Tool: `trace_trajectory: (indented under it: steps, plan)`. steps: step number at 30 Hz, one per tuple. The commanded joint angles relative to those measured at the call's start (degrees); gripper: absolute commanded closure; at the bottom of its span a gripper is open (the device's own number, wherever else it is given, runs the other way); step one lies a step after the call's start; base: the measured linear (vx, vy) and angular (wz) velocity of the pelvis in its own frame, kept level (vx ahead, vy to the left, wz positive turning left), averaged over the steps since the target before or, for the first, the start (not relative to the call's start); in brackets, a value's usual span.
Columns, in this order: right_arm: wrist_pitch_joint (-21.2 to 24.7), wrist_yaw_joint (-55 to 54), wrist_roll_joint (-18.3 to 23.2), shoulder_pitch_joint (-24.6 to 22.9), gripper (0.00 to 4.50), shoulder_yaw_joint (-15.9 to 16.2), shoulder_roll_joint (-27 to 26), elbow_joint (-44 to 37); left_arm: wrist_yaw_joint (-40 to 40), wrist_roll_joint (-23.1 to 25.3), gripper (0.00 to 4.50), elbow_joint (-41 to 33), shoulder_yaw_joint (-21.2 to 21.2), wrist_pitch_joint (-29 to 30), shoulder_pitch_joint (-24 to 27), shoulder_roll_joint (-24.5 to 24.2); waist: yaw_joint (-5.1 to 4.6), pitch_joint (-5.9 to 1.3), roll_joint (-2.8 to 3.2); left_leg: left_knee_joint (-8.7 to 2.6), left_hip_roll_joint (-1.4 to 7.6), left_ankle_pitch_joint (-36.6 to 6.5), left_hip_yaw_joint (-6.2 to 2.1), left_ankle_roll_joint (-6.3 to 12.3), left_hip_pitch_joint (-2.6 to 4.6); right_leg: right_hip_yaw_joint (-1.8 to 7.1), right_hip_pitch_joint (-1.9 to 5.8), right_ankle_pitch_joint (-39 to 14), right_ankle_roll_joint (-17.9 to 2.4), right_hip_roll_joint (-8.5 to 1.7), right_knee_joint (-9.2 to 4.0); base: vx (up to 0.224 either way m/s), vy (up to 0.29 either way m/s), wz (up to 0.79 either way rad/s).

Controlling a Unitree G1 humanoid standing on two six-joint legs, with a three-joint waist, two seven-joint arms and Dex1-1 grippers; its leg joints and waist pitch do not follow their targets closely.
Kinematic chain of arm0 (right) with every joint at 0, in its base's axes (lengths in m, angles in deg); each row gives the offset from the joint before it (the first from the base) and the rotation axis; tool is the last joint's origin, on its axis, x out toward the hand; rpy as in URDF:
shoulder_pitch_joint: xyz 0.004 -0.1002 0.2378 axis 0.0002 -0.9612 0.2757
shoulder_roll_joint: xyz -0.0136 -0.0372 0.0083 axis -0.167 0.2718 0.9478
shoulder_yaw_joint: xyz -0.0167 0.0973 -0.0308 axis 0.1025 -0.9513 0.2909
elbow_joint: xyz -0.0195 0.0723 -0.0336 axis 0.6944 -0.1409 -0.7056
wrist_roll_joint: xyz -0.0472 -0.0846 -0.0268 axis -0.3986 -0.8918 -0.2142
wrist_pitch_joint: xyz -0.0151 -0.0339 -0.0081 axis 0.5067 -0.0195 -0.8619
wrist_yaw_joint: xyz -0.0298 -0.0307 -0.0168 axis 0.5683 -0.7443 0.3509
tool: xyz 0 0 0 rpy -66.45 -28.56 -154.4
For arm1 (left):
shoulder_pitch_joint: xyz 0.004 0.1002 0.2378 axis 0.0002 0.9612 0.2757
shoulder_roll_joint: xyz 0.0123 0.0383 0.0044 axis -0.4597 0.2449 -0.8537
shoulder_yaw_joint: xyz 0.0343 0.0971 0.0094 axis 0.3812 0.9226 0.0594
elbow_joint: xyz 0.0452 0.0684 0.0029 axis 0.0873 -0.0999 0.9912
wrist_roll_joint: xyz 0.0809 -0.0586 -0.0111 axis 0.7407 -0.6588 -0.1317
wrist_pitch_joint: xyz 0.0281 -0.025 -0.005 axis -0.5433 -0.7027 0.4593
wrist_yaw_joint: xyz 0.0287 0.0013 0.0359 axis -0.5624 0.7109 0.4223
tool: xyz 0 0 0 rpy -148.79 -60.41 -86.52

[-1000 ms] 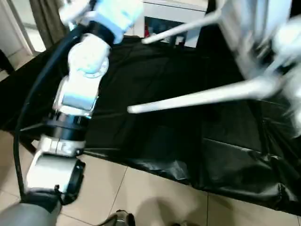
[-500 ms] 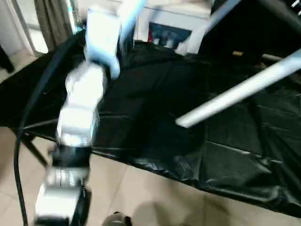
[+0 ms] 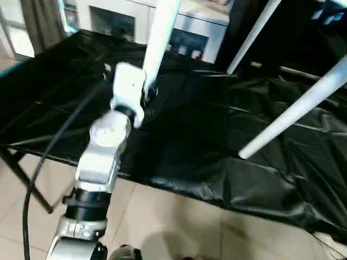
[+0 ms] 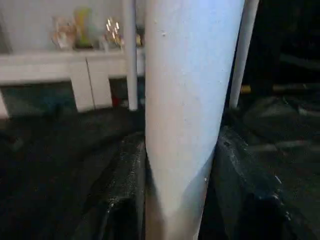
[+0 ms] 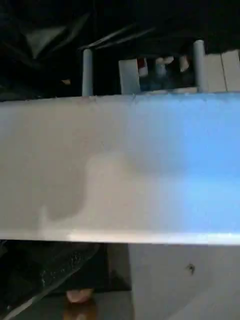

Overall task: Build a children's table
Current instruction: Flip table

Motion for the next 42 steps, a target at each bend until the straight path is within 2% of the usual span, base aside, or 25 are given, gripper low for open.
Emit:
trace_trajectory:
  steps: [1,2,3,4,5,6,7,8,9,10,11,12,13,14,15,16,18,21,27,33,35,37,38,39,42]
  plan:
    - [1.04,8.45,2.86,-0.11,2.56,0.75,0.01,2.27,-4.00,1.99,2.83,3.87,-2.26,2.37,1.80,-0.78,0.15,-3.62,-0.71,-3.78,5.95,-37.20,-3.88,-16.86,5.86,2.06,-3.05,-24.39,-4.31,-4.72,-5.58,0.000,0.000,0.00]
    - [1.03,8.99,2.91,-0.01,2.56,1.10,-0.48,2.15,-4.30,2.07,2.83,4.08,-2.07,2.08,2.12,-0.73,0.73,-3.09,-1.48,6.39,4.66,-17.24,-8.94,-8.49,5.73,6.78,-2.15,-30.30,-3.33,-13.45,-11.14,0.000,0.000,0.00]
    - [1.34,9.64,3.12,0.09,2.56,1.53,-1.31,1.93,-4.75,2.19,2.84,4.73,-1.98,1.44,2.42,-0.72,0.27,-2.32,-0.84,8.23,4.91,-9.86,-12.34,-7.54,3.45,7.30,-0.76,-31.31,-3.94,-14.42,-10.59,-0.015,0.038,-0.27]
    - [1.39,10.02,3.22,0.12,2.56,1.78,-1.74,1.97,-5.05,2.42,2.86,5.09,-1.98,1.11,2.45,-0.90,-1.60,-1.68,-1.38,5.80,5.03,-11.43,-13.68,-10.85,2.07,-0.01,1.04,-39.25,-4.04,-9.21,-8.37,-0.029,0.072,-0.23]
    - [1.36,10.25,3.23,0.22,2.56,1.97,-2.03,2.14,-5.22,2.58,2.87,5.37,-1.99,0.91,2.37,-1.04,-2.88,-1.40,2.94,-2.94,7.79,-46.65,-15.12,-19.15,4.09,-2.75,-1.87,-27.76,-0.13,-0.02,-2.84,-0.029,0.072,-0.23]
    - [1.30,10.43,3.32,0.31,2.56,2.11,-2.44,2.48,-5.16,2.56,2.87,5.80,-1.98,0.43,2.34,-1.19,-2.49,-1.80,2.79,-7.47,8.48,-59.85,-14.77,-22.33,1.25,-2.77,0.67,-4.56,-2.19,1.00,3.97,0.000,0.000,0.00]
    - [1.30,10.43,3.32,0.31,2.56,2.11,-2.44,2.48,-5.16,2.56,2.87,5.80,-1.98,0.43,2.34,-1.19,-2.03,-1.70,2.86,-8.40,8.48,-59.56,-14.12,-20.80,1.11,-3.14,1.09,0.81,-2.65,1.42,4.34,0.000,0.000,0.00]
    - [1.15,10.80,3.24,0.57,2.56,2.26,-3.18,3.18,-5.06,2.43,2.87,6.65,-2.04,-0.37,2.23,-1.37,-2.09,-1.73,2.09,-8.40,7.73,-55.67,-11.74,-20.10,1.87,-3.71,0.58,2.41,-3.34,1.30,3.92,0.000,0.000,0.00]
    - [1.14,10.84,3.27,0.54,2.00,2.27,-3.21,3.17,-5.06,2.47,2.87,6.70,-2.01,-0.44,2.23,-1.42,-2.52,-2.01,1.03,-8.27,7.99,-53.65,-11.78,-19.10,1.68,-2.78,1.54,-0.49,-3.04,0.33,2.93,0.000,0.000,0.00]
    - [1.00,11.34,3.61,0.23,1.86,2.39,-3.62,2.96,-5.15,2.95,2.87,7.33,-1.69,-1.29,2.32,-2.02,-1.85,-3.33,-0.85,-6.04,7.37,-45.04,-11.27,-17.07,3.51,-0.22,1.66,-8.02,-2.17,-2.53,-0.54,-0.021,-0.084,-0.05]
    - [1.01,11.72,4.08,-0.09,1.86,2.37,-3.76,2.51,-4.99,3.26,2.87,7.46,-1.33,-2.28,2.44,-2.53,-1.01,-3.43,-2.25,-1.36,6.81,-31.81,-10.19,-12.34,3.52,2.72,0.67,-21.82,-2.96,-7.69,-5.58,-0.021,-0.084,-0.05]
    - [1.00,11.76,4.19,-0.16,1.76,2.24,-3.82,2.40,-5.02,3.35,2.87,7.43,-1.20,-2.60,2.46,-2.71,-0.32,-3.20,-2.85,0.29,6.91,-20.53,-9.74,-8.43,2.43,3.86,1.71,-30.21,-3.18,-9.53,-7.75,-0.011,-0.072,-0.10]
    - [0.99,11.63,4.30,-0.24,1.59,1.89,-4.03,2.40,-4.90,3.47,2.87,7.46,-0.84,-2.94,2.41,-3.09,-0.10,-3.13,-2.69,-0.27,7.41,-17.10,-9.88,-7.59,1.83,3.43,2.39,-31.00,-3.61,-9.07,-7.49,0.010,-0.039,-0.20]
    - [0.71,11.62,4.37,-0.30,1.47,1.68,-4.15,2.54,-4.95,3.81,2.87,7.49,-0.46,-2.93,2.30,-3.45,-0.22,-2.92,-1.66,-1.99,8.48,-17.71,-10.18,-8.54,1.78,2.02,2.08,-29.28,-4.56,-6.80,-6.57,0.010,-0.039,-0.20]
    - [0.71,11.62,4.37,-0.30,1.47,1.68,-4.15,2.54,-4.95,3.81,2.87,7.49,-0.46,-2.93,2.30,-3.45,-0.44,-3.06,-0.98,-2.68,8.89,-20.84,-10.47,-10.05,2.06,1.42,1.86,-26.94,-4.81,-5.75,-5.84,-0.002,-0.021,-0.19]
    - [0.05,11.72,4.45,-0.49,1.39,1.63,-4.10,2.65,-5.07,4.17,2.87,7.64,-0.09,-3.09,2.07,-3.78,-0.83,-3.17,-0.84,-3.57,9.15,-27.29,-10.49,-12.86,2.11,0.79,1.78,-22.34,-4.86,-4.81,-5.04,0.000,0.000,0.00]
    - [-1.36,12.23,5.41,-1.83,1.24,1.19,-3.87,2.10,-5.19,4.86,2.87,8.05,0.80,-3.30,1.42,-4.08,-0.68,-3.00,-0.08,-3.94,9.03,-32.48,-10.22,-15.28,2.66,1.03,1.36,-18.16,-5.05,-4.91,-5.25,0.000,0.000,0.00]
    - [-1.47,12.90,8.19,-4.13,0.96,-0.47,-4.34,-0.16,-5.48,5.42,2.87,8.57,1.57,-3.69,1.22,-3.89,-0.64,-2.95,-0.31,-4.01,8.95,-31.93,-10.07,-14.62,2.54,1.27,1.65,-17.30,-5.11,-5.00,-5.41,0.000,0.000,0.00]
    - [-1.61,13.17,9.72,-7.02,0.54,-2.26,-5.46,-3.48,-5.50,6.05,2.87,9.76,2.29,-4.50,0.95,-4.43,-0.04,-3.09,0.26,-3.85,8.89,-29.21,-9.46,-12.26,3.18,1.74,1.69,-17.30,-5.95,-4.99,-5.69,0.000,0.000,0.00]
    - [-9.05,10.38,11.93,-6.15,0.07,-5.26,-7.56,-3.91,-5.47,6.21,2.87,10.20,2.34,-4.66,0.63,-5.49,0.11,-3.47,0.37,-3.94,9.03,-24.14,-9.00,-10.39,2.90,1.75,2.16,-14.91,-6.84,-4.87,-5.37,0.000,0.000,0.00]
    - [-9.91,9.87,12.60,-6.14,0.07,-5.88,-8.12,-4.67,-5.69,6.37,2.87,10.11,2.14,-4.64,0.76,-5.69,0.33,-3.37,0.88,-3.93,9.06,-23.77,-8.73,-10.35,3.29,1.85,1.85,-13.58,-7.45,-4.69,-5.29,0.000,0.000,0.00]
    - [-9.76,9.85,14.38,-6.23,0.07,-6.94,-9.25,-6.21,-6.13,6.62,2.87,10.02,1.71,-4.64,1.07,-6.06,0.20,-3.46,0.63,-4.01,9.09,-22.72,-8.67,-9.73,3.03,1.86,2.18,-12.36,-7.85,-4.65,-5.14,0.000,0.000,0.00]
    - [-9.31,9.89,15.99,-6.33,0.07,-7.85,-10.17,-7.34,-6.25,6.69,2.87,9.88,1.45,-4.52,1.33,-6.32,0.27,-3.66,0.61,-4.03,9.16,-20.51,-8.65,-9.09,2.83,1.89,2.53,-10.45,-7.98,-4.69,-4.87,0.000,0.000,0.00]
    - [-7.53,9.93,19.21,-6.38,0.00,-9.69,-11.93,-8.98,-6.00,6.34,2.32,9.51,1.11,-4.07,1.81,-6.67,0.31,-3.69,0.69,-4.03,9.20,-19.35,-8.63,-8.79,2.77,1.91,2.58,-9.55,-8.12,-4.70,-4.74,0.000,0.000,0.00]
    - [-1.56,9.97,29.80,-6.63,0.00,-15.00,-16.52,-14.42,-5.48,5.47,2.11,6.92,0.02,-2.20,3.66,-7.98,0.12,-3.86,1.02,-4.27,9.38,-16.04,-8.47,-7.32,2.78,1.87,2.98,-6.19,-8.47,-4.32,-4.23,0.000,0.000,0.00]
